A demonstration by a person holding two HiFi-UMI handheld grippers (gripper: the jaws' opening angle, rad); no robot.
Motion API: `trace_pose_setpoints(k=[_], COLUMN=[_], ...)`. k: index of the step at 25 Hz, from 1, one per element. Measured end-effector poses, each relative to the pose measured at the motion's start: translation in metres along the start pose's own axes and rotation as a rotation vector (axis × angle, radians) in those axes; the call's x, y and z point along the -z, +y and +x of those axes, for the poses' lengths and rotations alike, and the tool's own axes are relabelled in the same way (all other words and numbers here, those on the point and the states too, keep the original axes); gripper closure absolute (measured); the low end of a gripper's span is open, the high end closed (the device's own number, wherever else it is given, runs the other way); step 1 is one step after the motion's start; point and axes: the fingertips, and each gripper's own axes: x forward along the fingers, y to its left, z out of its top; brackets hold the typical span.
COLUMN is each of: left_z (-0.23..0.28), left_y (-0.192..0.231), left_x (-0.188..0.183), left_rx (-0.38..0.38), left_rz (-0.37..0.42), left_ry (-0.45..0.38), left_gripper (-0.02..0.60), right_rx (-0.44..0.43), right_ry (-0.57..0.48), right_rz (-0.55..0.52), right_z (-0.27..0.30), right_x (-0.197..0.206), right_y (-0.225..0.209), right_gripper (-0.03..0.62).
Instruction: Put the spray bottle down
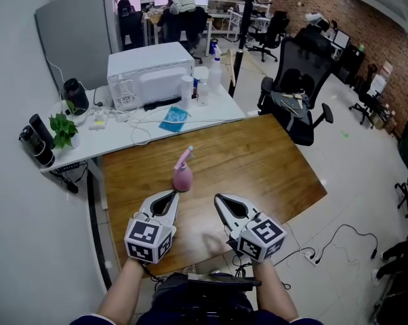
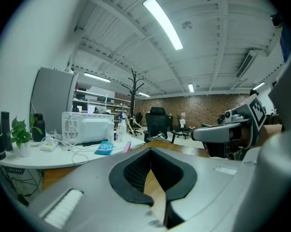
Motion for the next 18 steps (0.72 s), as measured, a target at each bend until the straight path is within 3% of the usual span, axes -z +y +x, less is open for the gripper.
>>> trace_pose_setpoints(k=[18], left_z=[0.0064], left_y=[0.0038], left_x=[0.0048], left_rx=[0.044], left_rz=[0.006], left_ry=[0.012], left_gripper=[0.575], right_rx=[0.016], right_ry=[0.017], right_rz=[-0.013], right_z=[0.0061], right_x=[0.0029], right_y=[0.0003], right_gripper=[0.594])
